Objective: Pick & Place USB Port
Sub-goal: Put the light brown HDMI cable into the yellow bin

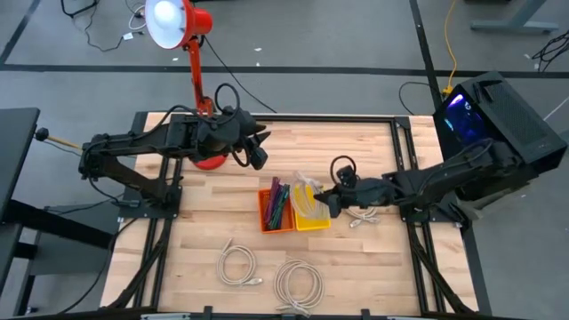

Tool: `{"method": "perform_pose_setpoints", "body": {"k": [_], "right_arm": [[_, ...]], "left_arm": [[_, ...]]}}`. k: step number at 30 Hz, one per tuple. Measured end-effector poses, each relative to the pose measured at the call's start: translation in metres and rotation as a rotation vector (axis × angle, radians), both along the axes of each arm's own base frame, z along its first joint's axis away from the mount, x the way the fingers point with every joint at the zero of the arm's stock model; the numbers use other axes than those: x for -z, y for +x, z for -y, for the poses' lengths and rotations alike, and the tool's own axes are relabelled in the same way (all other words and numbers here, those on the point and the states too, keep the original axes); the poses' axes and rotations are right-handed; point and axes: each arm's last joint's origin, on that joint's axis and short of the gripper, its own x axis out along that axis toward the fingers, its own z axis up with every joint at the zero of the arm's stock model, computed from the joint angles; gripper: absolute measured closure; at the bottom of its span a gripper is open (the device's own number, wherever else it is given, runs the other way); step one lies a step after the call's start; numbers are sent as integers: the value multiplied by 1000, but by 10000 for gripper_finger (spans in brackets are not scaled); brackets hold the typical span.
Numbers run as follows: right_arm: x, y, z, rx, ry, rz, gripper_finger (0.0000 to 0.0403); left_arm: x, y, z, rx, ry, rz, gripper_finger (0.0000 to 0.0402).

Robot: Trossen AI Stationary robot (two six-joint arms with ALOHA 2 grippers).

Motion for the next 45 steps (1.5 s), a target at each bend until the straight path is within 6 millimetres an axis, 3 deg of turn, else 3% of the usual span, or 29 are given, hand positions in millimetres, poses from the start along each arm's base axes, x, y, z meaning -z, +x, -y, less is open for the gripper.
{"method": "perform_pose_setpoints", "body": {"k": [21, 33, 45], "right_arm": [[6, -6, -16, 227, 3, 21, 385], [29, 10, -24, 268, 29, -14, 385], [35, 11, -24, 305, 53, -36, 385]], "left_arm": [[1, 0, 1, 29, -15, -3, 299], [1, 0, 1, 31, -12, -5, 299], [0, 1, 1, 31, -12, -4, 299]]}}
